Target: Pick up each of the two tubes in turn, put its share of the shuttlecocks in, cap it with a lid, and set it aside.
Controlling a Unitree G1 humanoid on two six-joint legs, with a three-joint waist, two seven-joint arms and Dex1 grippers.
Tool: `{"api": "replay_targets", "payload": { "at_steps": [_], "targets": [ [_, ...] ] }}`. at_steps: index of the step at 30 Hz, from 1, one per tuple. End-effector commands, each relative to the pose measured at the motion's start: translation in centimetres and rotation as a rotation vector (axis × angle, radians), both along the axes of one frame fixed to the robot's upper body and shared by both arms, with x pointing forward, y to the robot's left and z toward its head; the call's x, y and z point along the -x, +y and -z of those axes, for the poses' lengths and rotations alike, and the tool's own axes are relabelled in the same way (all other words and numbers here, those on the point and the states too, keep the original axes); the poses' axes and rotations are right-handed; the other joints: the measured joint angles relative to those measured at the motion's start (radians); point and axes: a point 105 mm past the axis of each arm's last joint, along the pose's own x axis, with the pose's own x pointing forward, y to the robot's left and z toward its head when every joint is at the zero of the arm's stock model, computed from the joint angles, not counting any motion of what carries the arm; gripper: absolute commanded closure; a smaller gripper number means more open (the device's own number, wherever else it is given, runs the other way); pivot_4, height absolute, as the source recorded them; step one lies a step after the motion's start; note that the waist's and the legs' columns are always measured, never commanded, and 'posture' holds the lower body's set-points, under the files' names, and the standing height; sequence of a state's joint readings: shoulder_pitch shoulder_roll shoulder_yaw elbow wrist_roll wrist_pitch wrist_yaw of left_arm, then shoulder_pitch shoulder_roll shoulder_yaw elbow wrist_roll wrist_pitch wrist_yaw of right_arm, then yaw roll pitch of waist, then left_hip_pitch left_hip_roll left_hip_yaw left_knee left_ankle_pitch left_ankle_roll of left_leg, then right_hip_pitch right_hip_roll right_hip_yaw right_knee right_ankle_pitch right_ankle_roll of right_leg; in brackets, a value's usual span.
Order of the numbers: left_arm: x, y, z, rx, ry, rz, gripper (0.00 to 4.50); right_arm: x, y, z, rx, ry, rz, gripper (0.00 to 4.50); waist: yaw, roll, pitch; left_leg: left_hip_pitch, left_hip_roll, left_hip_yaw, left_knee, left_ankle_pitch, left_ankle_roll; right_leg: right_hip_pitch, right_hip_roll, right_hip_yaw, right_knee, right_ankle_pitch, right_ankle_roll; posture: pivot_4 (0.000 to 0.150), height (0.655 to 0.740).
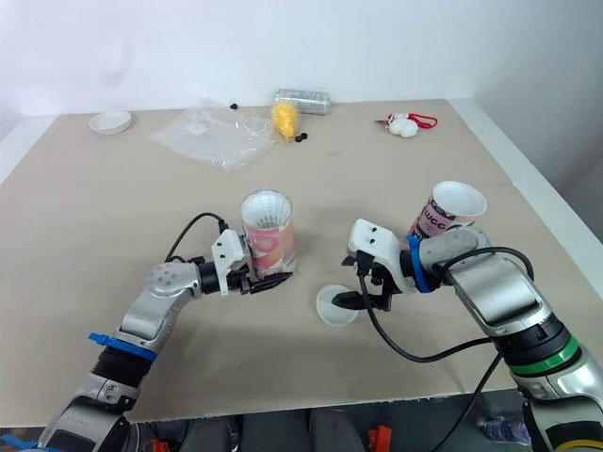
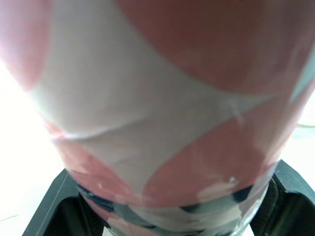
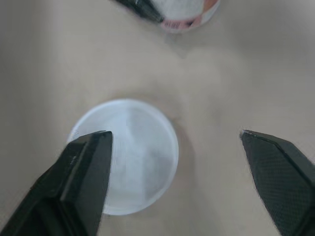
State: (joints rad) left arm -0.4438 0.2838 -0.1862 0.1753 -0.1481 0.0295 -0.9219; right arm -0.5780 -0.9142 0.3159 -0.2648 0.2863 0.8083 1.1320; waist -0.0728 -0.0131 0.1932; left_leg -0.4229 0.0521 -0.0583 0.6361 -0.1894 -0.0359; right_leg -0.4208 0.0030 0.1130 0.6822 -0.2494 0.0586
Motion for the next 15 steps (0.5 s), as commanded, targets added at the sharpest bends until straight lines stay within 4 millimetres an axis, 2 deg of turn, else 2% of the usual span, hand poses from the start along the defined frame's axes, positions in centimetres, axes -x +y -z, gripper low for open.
{"api": "replay_targets", "payload": {
  "at_steps": [1,7,8,9,14,15],
  "targets": [
    [0.1,-0.6,-1.4,0.027,-0.052,0.024,1.45,-0.9,0.5,-1.1,0.019,-0.035,0.021,0.14,-0.001,0.000,0.000,0.000,0.000,0.000,0.000,0.000,0.000,0.000,0.000,0.000,0.000,0.000,0.000,0.150,0.7400],
    [0.4,-1.0,-1.4,0.031,-0.046,0.038,1.45,-1.2,0.6,-0.8,0.131,-0.039,0.020,0.14,0.000,0.000,0.000,0.000,0.000,0.000,0.000,0.000,0.000,0.000,0.000,0.000,-0.001,0.000,0.000,0.150,0.7400],
    [0.4,-1.1,-1.4,0.031,-0.045,0.038,1.45,-1.1,0.5,-0.6,0.149,-0.040,0.010,0.65,0.000,0.000,0.000,0.000,0.000,0.000,0.000,0.000,0.000,0.000,-0.001,0.000,-0.001,0.000,0.001,0.150,0.7400],
    [0.4,-1.0,-1.3,0.030,-0.039,0.037,1.45,-0.7,0.5,-0.3,0.173,-0.036,-0.007,0.89,0.000,0.000,0.000,0.000,-0.001,0.000,0.000,0.000,0.000,0.000,-0.001,0.000,-0.001,0.000,0.001,0.150,0.7400],
    [0.8,-1.3,-0.3,0.022,-0.004,0.045,1.45,0.4,0.2,0.8,0.239,-0.021,-0.045,3.27,0.001,0.000,0.000,-0.001,-0.002,0.000,-0.001,0.000,0.000,0.000,-0.002,0.000,-0.001,-0.001,0.002,0.150,0.7400],
    [1.0,-1.4,-0.1,0.019,-0.001,0.050,1.45,0.4,0.1,0.9,0.243,-0.024,-0.042,3.63,0.001,0.000,0.000,-0.001,-0.002,0.000,-0.001,0.000,0.000,0.000,-0.002,0.000,-0.001,-0.001,0.002,0.150,0.7400]
  ]
}}
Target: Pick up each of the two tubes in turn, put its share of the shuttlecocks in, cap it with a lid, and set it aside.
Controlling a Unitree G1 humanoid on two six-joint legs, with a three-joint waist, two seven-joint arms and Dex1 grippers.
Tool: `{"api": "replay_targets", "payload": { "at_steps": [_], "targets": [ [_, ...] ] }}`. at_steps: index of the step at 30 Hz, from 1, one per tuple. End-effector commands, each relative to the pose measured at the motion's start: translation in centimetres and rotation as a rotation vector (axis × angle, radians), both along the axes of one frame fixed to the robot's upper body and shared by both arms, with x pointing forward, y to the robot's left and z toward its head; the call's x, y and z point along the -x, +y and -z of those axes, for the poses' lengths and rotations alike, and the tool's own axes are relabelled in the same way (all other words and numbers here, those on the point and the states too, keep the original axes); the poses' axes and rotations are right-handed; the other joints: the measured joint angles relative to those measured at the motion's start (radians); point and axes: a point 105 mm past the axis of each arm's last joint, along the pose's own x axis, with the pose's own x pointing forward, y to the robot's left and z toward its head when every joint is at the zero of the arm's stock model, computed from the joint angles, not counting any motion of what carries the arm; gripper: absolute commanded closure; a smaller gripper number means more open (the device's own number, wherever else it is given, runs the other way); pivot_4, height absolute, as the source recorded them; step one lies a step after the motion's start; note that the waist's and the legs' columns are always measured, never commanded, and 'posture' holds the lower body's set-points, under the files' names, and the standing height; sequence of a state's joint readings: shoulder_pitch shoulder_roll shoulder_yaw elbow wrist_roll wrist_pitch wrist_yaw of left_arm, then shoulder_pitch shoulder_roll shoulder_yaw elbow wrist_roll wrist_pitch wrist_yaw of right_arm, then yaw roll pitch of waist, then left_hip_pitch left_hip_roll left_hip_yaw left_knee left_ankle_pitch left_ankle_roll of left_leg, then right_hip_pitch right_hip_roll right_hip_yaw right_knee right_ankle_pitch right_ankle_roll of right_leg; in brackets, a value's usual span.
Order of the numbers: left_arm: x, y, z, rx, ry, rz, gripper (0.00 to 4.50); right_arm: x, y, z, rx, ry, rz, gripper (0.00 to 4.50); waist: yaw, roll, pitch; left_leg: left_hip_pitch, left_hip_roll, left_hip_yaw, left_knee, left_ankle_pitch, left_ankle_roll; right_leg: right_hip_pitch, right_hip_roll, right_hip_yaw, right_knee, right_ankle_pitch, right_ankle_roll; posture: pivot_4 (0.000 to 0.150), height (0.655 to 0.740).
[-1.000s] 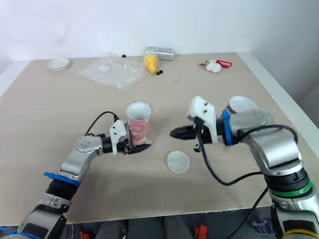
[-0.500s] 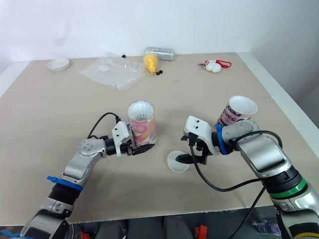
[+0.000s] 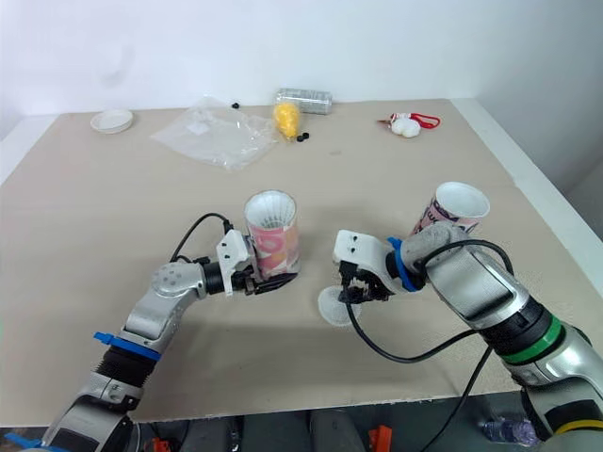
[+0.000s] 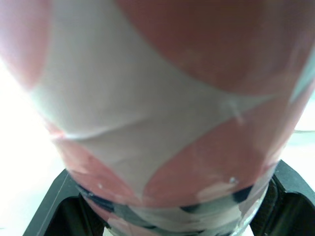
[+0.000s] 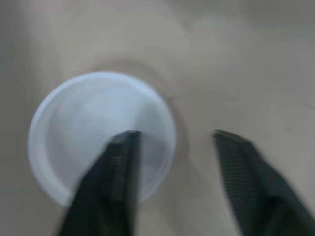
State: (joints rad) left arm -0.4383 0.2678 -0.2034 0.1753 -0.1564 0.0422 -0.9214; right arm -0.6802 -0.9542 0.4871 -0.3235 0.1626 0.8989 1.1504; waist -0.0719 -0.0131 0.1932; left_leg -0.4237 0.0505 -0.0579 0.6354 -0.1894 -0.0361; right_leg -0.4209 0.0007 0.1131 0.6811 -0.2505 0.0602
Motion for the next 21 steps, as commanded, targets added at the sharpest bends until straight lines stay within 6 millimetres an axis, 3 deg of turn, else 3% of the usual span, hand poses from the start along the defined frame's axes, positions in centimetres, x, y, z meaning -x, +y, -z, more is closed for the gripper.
{"api": "replay_targets", "payload": {
  "at_steps": [1,2,13,21],
  "targets": [
    [0.7,-0.7,-0.2,-0.007,-0.019,0.036,1.45,0.2,-0.3,0.4,0.048,-0.029,-0.017,4.03,0.000,0.000,0.000,0.000,0.000,0.000,0.000,0.000,0.000,0.000,0.000,0.000,0.000,0.000,0.000,0.150,0.7400],
    [0.8,-0.7,0.1,-0.018,-0.013,0.039,1.45,0.1,-0.4,0.5,0.060,-0.038,-0.020,4.46,0.000,0.000,0.000,0.000,0.000,0.000,0.000,0.000,0.000,0.000,0.000,0.000,0.000,0.000,0.000,0.150,0.7400],
    [0.7,0.8,2.8,-0.121,0.046,0.052,1.45,0.5,-0.1,0.5,0.050,-0.078,-0.068,4.46,0.000,-0.003,-0.004,0.003,0.000,0.000,0.001,0.000,0.000,0.003,0.000,0.000,0.000,0.001,0.000,0.150,0.7400],
    [0.4,1.0,3.1,-0.099,0.064,0.039,1.45,0.9,0.4,-2.2,-0.069,-0.134,-0.145,4.46,-0.001,-0.003,-0.004,0.005,0.000,0.000,0.001,0.000,0.000,0.004,0.000,0.000,0.000,0.001,0.000,0.150,0.7400]
  ]
}}
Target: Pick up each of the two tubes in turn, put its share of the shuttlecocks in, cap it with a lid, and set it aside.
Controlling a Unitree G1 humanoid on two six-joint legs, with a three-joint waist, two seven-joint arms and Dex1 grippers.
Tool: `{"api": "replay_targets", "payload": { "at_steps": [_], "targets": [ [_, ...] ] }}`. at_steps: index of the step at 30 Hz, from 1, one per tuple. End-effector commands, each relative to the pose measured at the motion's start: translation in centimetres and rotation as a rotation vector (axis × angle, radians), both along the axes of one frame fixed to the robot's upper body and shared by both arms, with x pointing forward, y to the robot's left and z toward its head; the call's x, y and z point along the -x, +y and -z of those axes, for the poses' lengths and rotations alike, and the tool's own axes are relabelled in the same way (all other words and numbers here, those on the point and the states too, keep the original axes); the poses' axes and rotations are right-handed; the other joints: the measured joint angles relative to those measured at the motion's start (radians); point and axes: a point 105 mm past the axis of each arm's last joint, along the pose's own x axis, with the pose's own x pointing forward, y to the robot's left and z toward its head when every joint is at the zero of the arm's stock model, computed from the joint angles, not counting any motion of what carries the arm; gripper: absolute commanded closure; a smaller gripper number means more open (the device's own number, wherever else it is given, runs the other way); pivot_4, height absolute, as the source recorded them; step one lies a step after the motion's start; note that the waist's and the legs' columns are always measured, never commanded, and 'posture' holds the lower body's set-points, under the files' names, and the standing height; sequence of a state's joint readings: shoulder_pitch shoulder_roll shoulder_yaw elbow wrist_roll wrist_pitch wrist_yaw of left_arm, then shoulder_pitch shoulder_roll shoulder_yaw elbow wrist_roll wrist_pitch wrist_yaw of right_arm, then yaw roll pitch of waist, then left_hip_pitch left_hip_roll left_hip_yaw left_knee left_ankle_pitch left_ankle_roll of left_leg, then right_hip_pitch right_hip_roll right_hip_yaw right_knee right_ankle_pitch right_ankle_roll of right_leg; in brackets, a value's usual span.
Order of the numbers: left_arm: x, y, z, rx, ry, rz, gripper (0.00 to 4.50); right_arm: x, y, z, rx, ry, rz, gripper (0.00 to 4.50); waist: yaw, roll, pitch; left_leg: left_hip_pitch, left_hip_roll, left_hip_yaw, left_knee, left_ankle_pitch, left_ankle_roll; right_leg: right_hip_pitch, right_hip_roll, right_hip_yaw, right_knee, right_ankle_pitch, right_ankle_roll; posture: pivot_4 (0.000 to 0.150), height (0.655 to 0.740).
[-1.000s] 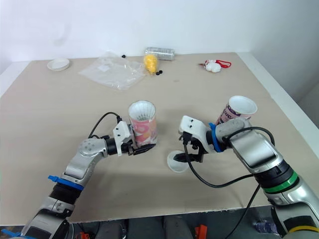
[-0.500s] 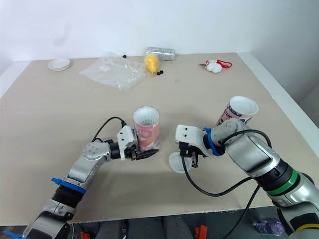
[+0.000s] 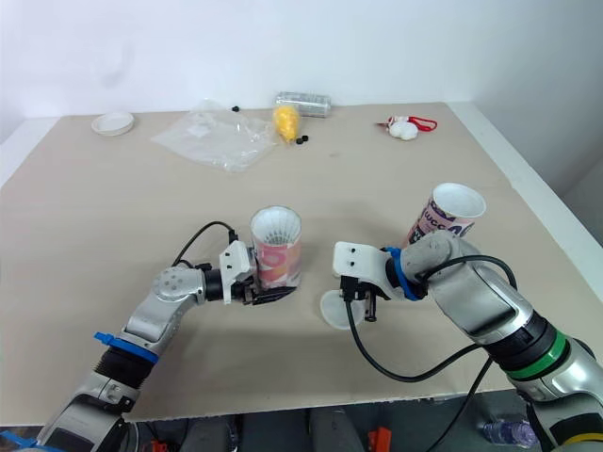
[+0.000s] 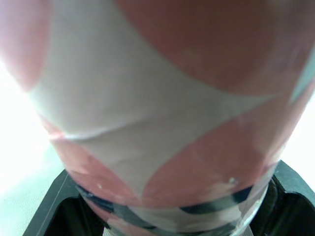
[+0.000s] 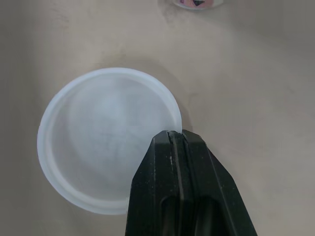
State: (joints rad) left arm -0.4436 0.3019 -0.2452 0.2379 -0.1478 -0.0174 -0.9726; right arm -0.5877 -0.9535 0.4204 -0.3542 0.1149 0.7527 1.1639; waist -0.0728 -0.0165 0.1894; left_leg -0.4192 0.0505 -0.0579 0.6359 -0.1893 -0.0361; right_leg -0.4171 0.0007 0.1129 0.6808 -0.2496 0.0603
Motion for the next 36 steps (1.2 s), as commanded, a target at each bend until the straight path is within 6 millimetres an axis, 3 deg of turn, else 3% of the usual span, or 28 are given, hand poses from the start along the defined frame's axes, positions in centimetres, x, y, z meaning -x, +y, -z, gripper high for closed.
{"api": "replay_targets", "payload": {
  "at_steps": [1,6,13,15,20,22,24,30,36],
  "targets": [
    [-0.1,0.8,1.6,-0.034,0.053,-0.026,1.45,0.4,0.3,-2.4,-0.052,-0.059,-0.070,4.46,0.000,0.000,0.000,0.000,0.000,0.000,0.000,0.000,0.000,0.000,0.000,0.000,0.000,0.000,0.000,0.150,0.7400],
    [-0.3,0.7,1.2,-0.025,0.045,-0.026,1.45,0.5,-0.1,-4.3,-0.082,-0.088,-0.099,4.46,-0.001,0.000,0.000,0.001,0.000,0.000,0.000,0.000,0.000,0.001,0.000,0.000,0.000,0.000,0.000,0.150,0.7400],
    [-0.4,0.5,1.0,-0.023,0.036,-0.020,1.45,0.1,-0.2,-4.9,-0.084,-0.120,-0.125,4.46,-0.001,0.000,0.000,0.003,0.000,0.000,0.000,0.000,0.000,0.002,0.000,0.000,0.000,0.000,0.000,0.150,0.7400],
    [-0.3,0.4,1.0,-0.025,0.038,-0.014,1.45,-0.4,0.1,-6.7,-0.138,-0.145,-0.137,4.46,-0.001,0.000,0.000,0.003,0.000,0.001,0.000,0.000,0.000,0.002,0.000,0.000,0.000,0.000,0.000,0.150,0.7400],
    [0.1,0.4,1.4,-0.038,0.040,0.003,1.45,-1.0,0.5,-13.5,-0.253,-0.237,-0.212,4.46,-0.002,0.001,0.001,0.003,0.000,0.001,0.000,0.000,0.000,0.002,-0.001,0.001,0.000,0.001,-0.001,0.150,0.7400],
    [0.4,0.0,1.3,-0.029,0.045,0.018,1.45,-1.4,1.5,-16.9,-0.288,-0.303,-0.259,4.46,-0.005,0.001,0.001,0.004,0.000,0.001,-0.001,0.000,0.000,0.003,-0.001,0.000,0.000,0.000,-0.001,0.150,0.7400],
    [0.6,-0.4,1.3,-0.023,0.052,0.032,1.45,-1.7,2.5,-18.8,-0.290,-0.357,-0.308,4.46,-0.005,0.002,0.001,0.004,0.000,0.002,-0.002,0.000,0.000,0.002,-0.001,0.001,-0.001,0.000,-0.001,0.150,0.7400],
    [0.9,-1.1,1.6,-0.018,0.062,0.043,1.45,-1.4,5.3,-19.2,-0.305,-0.366,-0.409,4.46,0.001,0.002,0.001,0.004,-0.001,0.001,-0.004,0.000,-0.001,0.003,-0.003,-0.001,-0.001,-0.004,-0.001,0.150,0.7400],
    [1.0,-1.3,1.6,-0.011,0.069,0.043,1.45,-1.2,6.8,-18.6,-0.310,-0.368,-0.475,4.46,0.004,0.002,0.001,0.002,-0.004,0.001,-0.004,-0.001,-0.001,0.002,-0.005,-0.001,-0.001,-0.005,0.001,0.150,0.7400]
  ]
}}
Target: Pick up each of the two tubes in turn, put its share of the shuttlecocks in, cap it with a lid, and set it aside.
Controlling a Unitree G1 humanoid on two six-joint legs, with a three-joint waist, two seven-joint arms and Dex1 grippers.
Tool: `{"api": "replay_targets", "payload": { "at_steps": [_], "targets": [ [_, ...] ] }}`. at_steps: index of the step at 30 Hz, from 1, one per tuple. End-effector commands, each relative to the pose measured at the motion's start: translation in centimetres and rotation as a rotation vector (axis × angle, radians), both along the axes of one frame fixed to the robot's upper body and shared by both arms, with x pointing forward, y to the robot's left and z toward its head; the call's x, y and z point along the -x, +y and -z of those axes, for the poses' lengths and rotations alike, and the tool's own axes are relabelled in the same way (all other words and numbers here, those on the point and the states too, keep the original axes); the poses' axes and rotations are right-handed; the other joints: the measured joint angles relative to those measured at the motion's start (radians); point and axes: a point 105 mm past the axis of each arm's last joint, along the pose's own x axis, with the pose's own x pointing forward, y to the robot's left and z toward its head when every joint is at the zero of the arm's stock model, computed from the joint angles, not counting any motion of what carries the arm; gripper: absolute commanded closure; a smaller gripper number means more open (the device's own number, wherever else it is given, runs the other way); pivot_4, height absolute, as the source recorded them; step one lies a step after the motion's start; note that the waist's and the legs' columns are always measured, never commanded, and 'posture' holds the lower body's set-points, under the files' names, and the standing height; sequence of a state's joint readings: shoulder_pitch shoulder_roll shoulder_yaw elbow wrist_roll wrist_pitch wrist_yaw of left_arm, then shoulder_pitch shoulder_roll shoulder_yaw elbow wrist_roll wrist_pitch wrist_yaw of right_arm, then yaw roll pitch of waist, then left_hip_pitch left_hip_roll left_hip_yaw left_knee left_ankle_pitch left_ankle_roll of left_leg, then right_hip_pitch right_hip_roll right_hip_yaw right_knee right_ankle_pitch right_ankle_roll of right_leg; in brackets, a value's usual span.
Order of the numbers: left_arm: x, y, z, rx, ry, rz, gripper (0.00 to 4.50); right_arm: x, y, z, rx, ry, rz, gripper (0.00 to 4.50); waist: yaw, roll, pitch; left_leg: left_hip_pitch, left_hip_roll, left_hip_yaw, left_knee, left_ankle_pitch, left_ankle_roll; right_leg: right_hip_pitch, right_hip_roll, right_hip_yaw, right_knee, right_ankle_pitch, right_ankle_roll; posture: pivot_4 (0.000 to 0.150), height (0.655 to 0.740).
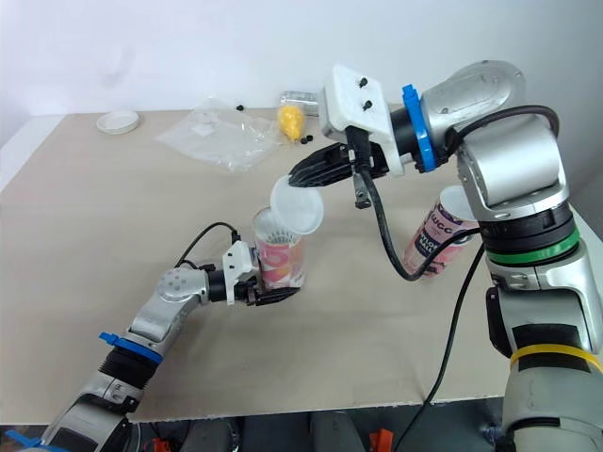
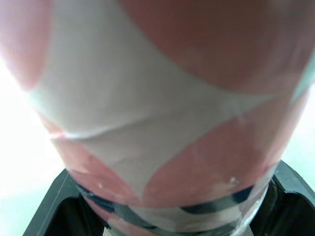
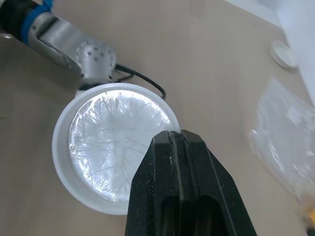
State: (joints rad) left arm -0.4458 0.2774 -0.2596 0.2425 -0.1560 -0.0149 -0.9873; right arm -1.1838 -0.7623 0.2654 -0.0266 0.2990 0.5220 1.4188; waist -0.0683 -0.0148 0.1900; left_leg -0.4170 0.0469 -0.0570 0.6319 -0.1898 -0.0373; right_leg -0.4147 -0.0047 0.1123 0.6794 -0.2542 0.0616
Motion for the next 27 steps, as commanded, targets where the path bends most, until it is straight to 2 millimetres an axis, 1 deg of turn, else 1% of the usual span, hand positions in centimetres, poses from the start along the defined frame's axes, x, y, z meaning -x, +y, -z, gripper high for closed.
{"api": "replay_targets", "payload": {
  "at_steps": [1,7,11,19,23,27],
  "targets": [
    [0.5,-0.3,1.5,-0.031,0.054,0.006,1.45,0.4,0.5,-0.9,-0.003,-0.061,-0.032,4.46,0.000,0.000,0.000,0.000,0.000,0.000,0.000,0.000,0.000,0.000,0.000,0.000,0.000,0.000,0.000,0.150,0.7400],
    [0.5,-0.1,1.5,-0.037,0.055,0.000,1.45,-0.3,1.6,0.0,0.011,-0.090,-0.052,4.46,-0.001,0.000,0.000,0.001,0.000,0.000,0.000,0.000,0.000,0.000,0.000,0.000,0.000,0.000,0.000,0.150,0.7400],
    [0.6,-0.1,1.4,-0.034,0.055,0.001,1.45,-1.4,1.6,1.0,0.047,-0.121,-0.038,4.46,-0.001,0.000,0.000,0.001,0.000,0.000,0.000,0.000,0.000,0.001,0.000,0.000,0.000,0.000,0.000,0.150,0.7400],
    [0.8,0.0,1.5,-0.039,0.060,0.002,1.45,-1.7,1.7,1.8,0.076,-0.126,-0.055,4.46,-0.001,0.000,0.000,0.001,0.000,-0.001,-0.001,0.000,0.000,0.000,0.000,0.000,0.000,0.000,0.000,0.150,0.7400],
    [0.6,0.0,1.4,-0.037,0.062,-0.004,1.45,-1.2,1.9,2.3,0.094,-0.103,-0.080,4.46,-0.001,0.000,0.000,0.001,0.000,-0.001,-0.001,0.000,0.000,0.000,0.000,-0.001,0.000,0.000,0.000,0.150,0.7400],
    [0.5,0.1,1.4,-0.034,0.065,-0.010,1.45,-1.4,1.8,3.0,0.121,-0.115,-0.080,4.46,-0.001,0.000,0.000,0.001,0.000,-0.001,-0.001,0.000,0.000,0.000,0.000,-0.001,0.000,0.000,0.000,0.150,0.7400]
  ]
}}
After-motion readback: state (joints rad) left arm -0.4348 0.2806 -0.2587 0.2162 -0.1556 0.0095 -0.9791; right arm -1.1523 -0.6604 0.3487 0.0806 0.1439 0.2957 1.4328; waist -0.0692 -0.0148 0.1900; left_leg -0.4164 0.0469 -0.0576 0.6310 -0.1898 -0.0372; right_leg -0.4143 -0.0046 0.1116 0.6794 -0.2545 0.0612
